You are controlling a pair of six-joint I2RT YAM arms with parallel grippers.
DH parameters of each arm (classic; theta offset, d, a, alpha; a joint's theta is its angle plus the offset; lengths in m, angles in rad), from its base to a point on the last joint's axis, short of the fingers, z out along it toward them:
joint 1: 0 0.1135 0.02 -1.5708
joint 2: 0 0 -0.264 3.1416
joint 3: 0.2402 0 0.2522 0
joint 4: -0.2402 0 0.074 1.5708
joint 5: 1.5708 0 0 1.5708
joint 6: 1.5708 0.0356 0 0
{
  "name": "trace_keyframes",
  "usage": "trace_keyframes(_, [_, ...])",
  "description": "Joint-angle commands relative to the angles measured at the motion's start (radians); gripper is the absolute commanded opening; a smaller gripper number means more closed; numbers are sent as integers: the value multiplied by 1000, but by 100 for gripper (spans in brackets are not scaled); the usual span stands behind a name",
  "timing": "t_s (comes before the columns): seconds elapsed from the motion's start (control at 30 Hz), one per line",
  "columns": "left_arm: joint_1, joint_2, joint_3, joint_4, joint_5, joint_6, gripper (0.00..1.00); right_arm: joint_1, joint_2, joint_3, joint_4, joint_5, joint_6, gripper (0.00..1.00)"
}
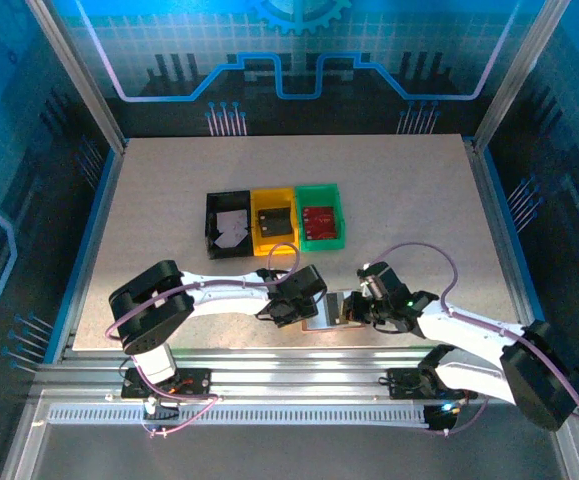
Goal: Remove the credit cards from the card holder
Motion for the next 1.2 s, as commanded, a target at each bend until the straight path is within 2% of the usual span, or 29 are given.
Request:
trace_keyframes(0.0, [-72,324,-112,441,283,-37,54,34,-18,44,-24,-8,-18,4])
trace_keyframes(0.43, [-75,322,-123,445,285,-39,54,51,180,45,113,-33,-18,2])
trace_keyframes(0.57, [-75,320,-133,452,285,-41,54,40,210,26,75,32,-1,0])
trace_keyframes(0.73, [-75,326,-157,471,287,-46,54,0,185,-26,23,90,23,0])
trace_keyframes(0.93, [-75,332,-175,485,290,-48,54,-21,82,-35,-77,169,15,0])
trace_keyframes(1.17, [-75,337,-189,515,296,-59,54,-62,50,-33,-96,139,-19,0])
